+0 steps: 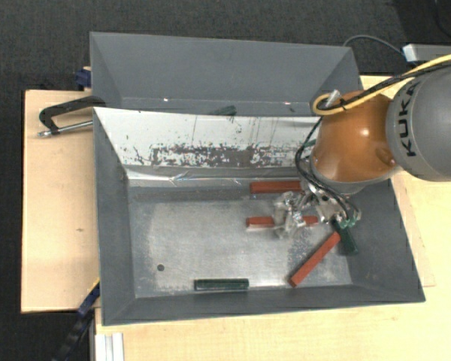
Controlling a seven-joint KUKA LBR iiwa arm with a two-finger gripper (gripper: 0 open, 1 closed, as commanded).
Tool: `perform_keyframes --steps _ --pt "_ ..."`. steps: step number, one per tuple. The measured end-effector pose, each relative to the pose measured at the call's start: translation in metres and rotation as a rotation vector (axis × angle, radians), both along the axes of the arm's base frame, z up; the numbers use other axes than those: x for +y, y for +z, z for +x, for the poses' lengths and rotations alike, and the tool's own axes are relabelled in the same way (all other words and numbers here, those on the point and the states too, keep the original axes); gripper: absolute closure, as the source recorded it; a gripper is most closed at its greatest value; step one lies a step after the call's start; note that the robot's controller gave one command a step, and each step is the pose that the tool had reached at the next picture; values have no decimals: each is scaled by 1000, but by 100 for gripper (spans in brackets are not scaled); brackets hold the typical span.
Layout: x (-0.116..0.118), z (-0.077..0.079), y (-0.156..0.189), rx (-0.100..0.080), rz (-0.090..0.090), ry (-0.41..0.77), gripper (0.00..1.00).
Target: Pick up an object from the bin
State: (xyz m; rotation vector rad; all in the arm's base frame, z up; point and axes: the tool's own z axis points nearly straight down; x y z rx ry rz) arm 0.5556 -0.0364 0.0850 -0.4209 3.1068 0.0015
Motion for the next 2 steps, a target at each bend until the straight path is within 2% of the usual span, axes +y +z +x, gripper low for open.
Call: perform_keyframes --steps 1,2 --pt "0 0 0 0 0 0 0" --pt "0 0 0 1 0 0 100"
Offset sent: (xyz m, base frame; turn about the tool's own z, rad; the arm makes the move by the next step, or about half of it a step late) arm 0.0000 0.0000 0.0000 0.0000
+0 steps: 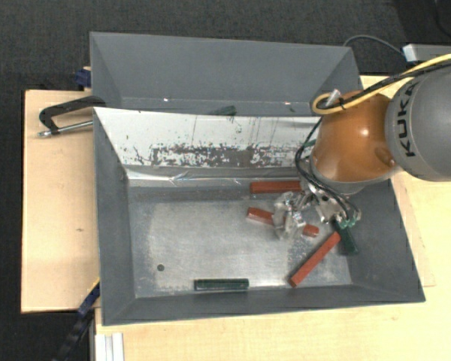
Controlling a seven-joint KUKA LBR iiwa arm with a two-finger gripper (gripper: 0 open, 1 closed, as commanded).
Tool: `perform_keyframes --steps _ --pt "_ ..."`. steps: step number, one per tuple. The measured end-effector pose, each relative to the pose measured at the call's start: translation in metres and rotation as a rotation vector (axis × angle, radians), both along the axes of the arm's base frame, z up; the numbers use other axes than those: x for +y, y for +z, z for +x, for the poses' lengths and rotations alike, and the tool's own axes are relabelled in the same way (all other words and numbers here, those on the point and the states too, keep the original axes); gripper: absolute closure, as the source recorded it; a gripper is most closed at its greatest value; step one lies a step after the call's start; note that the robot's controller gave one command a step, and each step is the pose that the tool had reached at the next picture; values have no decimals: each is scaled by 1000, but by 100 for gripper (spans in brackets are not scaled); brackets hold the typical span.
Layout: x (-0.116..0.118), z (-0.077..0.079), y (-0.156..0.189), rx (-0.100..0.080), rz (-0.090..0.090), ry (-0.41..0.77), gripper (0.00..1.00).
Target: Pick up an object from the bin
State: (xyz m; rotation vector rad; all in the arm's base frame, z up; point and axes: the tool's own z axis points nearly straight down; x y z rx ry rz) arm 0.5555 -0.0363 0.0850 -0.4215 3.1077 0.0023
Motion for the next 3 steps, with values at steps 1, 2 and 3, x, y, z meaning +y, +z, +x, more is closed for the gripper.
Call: perform_keyframes --steps 1,2,3 --pt "0 0 0 0 0 0 0" --pt "0 0 0 0 0 0 0" --pt "-35 -16 2 3 1 -61 0"
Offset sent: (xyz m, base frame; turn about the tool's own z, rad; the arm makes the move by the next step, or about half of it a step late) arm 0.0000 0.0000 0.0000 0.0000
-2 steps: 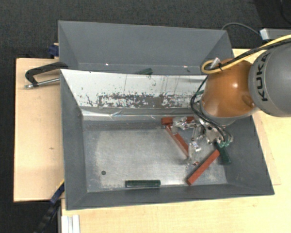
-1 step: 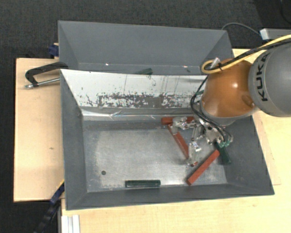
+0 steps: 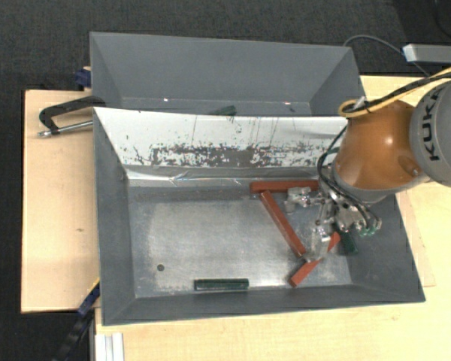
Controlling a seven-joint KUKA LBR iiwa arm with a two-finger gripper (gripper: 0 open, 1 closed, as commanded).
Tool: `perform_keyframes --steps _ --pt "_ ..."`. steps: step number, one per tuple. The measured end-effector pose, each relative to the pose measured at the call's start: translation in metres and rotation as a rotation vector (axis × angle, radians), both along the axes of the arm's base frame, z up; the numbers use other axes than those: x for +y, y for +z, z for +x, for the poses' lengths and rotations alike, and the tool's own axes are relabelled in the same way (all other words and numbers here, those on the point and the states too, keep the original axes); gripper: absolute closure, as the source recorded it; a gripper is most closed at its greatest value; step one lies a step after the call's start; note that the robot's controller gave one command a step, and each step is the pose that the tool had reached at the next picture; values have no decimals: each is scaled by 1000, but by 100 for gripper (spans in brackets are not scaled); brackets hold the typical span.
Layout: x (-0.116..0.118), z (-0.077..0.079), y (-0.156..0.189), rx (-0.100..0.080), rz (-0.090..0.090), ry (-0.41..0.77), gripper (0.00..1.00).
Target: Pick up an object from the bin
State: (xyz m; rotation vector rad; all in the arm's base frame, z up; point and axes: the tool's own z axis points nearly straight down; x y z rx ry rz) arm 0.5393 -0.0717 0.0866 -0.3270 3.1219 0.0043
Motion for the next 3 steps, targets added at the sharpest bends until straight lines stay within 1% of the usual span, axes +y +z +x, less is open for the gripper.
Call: perform_keyframes --steps 1,2,3 --pt "-36 -7 -2 -1 -3 -55 0" --pt "-24 -17 11 1 -3 112 0" --pt "-69 -39 -15 0 4 12 100"
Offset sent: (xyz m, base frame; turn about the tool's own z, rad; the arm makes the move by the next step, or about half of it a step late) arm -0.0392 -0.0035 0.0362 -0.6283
